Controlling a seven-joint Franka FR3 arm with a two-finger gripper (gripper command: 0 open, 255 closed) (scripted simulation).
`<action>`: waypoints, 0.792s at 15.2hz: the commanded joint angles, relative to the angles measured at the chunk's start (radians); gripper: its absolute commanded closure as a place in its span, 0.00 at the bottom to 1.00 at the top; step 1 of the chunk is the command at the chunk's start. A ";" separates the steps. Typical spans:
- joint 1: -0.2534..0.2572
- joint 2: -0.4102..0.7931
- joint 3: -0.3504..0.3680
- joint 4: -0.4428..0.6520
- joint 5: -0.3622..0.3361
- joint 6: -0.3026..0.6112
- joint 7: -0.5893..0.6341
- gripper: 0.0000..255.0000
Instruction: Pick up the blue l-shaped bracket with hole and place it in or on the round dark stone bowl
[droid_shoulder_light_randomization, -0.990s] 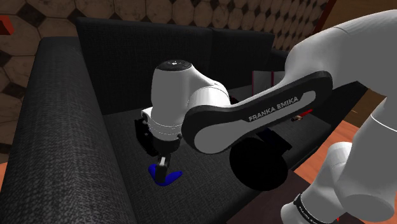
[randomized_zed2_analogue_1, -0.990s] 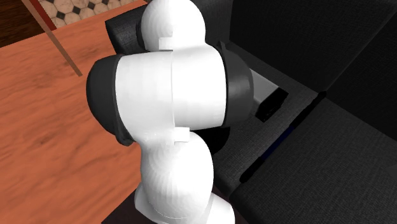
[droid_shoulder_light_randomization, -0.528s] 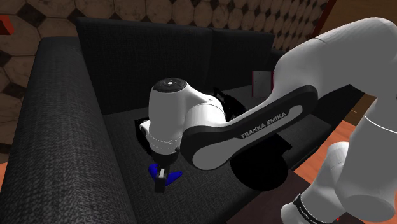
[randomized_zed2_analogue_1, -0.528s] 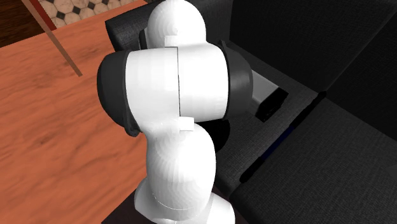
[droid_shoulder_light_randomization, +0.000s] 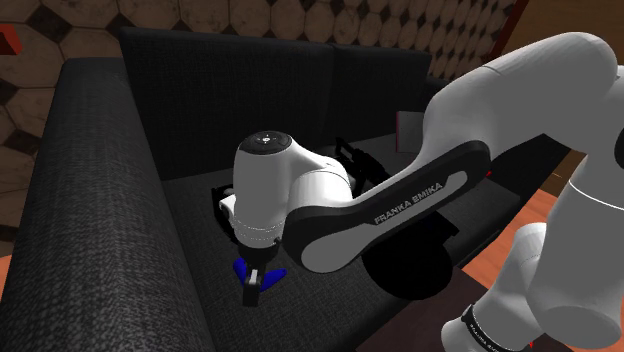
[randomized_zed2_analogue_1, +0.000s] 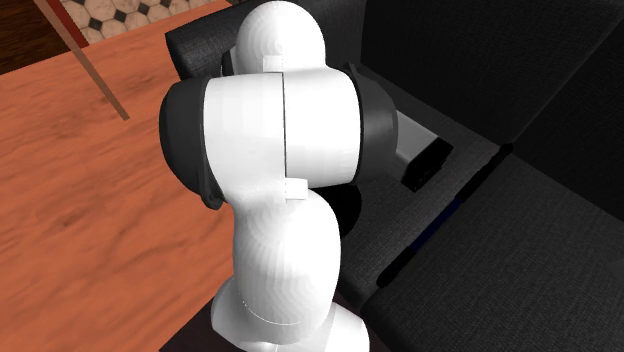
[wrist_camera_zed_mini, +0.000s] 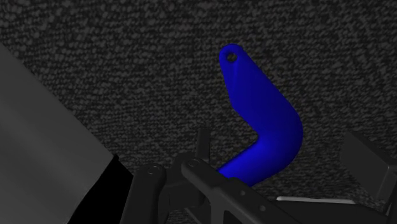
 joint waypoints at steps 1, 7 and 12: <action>0.000 0.000 0.000 0.000 0.000 0.000 0.000 0.00; 0.002 -0.011 0.003 -0.011 0.005 0.000 0.003 1.00; -0.001 -0.008 0.001 0.005 0.005 -0.012 -0.004 1.00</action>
